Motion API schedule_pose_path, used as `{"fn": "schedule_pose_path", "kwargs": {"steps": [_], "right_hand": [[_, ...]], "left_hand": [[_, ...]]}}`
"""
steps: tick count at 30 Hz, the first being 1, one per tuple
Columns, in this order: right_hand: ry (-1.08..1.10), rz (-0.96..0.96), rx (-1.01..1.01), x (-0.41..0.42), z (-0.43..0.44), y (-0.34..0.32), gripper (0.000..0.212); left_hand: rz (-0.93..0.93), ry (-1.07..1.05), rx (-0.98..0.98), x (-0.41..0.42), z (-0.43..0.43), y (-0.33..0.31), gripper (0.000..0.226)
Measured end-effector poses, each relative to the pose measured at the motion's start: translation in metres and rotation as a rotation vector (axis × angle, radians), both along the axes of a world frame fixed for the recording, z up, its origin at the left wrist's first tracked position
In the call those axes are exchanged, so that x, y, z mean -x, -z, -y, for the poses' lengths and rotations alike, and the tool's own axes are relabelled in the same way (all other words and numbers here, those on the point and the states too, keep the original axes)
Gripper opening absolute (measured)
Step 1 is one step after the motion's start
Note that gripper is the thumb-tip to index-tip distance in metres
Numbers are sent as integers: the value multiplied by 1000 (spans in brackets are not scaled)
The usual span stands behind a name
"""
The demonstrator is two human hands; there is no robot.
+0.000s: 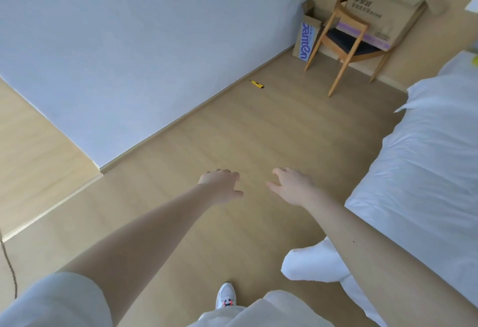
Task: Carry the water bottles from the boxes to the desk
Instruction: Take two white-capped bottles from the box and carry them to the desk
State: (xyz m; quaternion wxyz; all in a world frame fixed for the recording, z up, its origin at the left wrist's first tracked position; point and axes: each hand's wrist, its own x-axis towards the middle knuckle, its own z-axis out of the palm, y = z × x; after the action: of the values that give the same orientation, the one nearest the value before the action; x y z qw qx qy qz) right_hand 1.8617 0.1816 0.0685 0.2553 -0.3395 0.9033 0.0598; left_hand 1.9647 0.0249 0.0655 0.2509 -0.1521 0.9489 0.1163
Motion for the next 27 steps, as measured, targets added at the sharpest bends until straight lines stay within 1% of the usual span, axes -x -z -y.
{"fn": "schedule_pose_path", "kwargs": {"steps": [8,13,20,27], "right_hand": [[102,7,-4,70,5,1,52],[124,22,22,137,14,10,52],[181,-9,98,248,13,-4,53],[264,15,151,329,1,-4,52]], "left_hand": [[-9,118,-8,84,12,4,50],[3,139,-2,149,20,4,47],[-19,178,46,269,21,-18,47],[45,230,59,350,8,-9,48]]}}
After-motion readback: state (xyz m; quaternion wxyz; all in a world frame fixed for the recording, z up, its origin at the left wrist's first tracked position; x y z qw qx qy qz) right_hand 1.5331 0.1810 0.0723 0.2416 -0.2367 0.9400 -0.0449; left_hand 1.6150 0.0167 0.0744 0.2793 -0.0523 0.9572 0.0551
